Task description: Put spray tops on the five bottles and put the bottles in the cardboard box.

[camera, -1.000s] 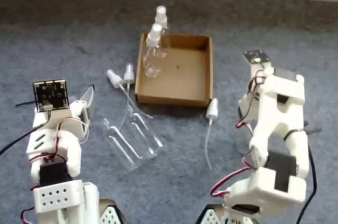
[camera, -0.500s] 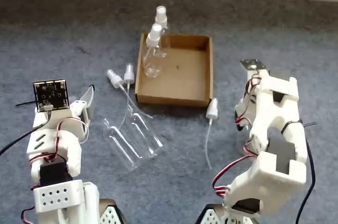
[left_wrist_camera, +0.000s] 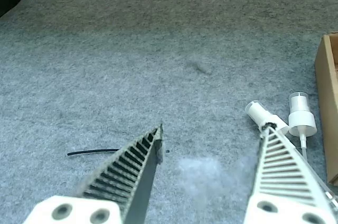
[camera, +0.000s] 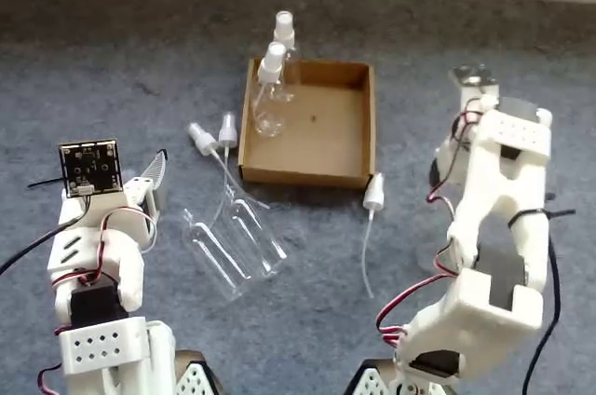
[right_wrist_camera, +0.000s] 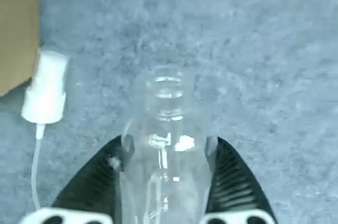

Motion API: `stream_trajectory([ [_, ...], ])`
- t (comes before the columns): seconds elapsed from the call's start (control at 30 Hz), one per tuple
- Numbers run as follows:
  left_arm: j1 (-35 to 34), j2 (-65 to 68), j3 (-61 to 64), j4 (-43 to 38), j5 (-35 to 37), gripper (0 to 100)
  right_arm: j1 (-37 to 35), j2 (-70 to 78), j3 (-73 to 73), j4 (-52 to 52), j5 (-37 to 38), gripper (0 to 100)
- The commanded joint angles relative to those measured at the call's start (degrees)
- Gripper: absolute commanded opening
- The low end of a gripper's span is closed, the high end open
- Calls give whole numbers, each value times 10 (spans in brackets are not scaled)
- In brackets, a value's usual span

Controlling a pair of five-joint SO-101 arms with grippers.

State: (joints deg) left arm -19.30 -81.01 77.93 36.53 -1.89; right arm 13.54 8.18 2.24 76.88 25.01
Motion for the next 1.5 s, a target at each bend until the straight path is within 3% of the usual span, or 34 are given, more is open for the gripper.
stream_trajectory([
  [0.0, 9, 2, -2, -12, 2, 266, 19, -109, -6, -29, -23, 19],
  [0.3, 9, 3, -15, -6, 0, 266, -41, -413, 274, -124, -46, 19],
  [0.47, 9, 42, -107, 83, -20, 266, -58, -537, 338, -124, -53, 19],
  [0.67, 11, 274, -315, 191, -25, 236, -121, -633, 349, -109, -52, 19],
  [1.03, 34, 709, -690, 322, 2, 217, -200, -640, 373, -37, -91, 19],
  [1.27, 105, 895, -854, 321, 147, 218, -243, -640, 405, -37, -92, 19],
  [1.47, 116, 1035, -933, 283, 251, 218, -242, -640, 406, -37, -92, 19],
])
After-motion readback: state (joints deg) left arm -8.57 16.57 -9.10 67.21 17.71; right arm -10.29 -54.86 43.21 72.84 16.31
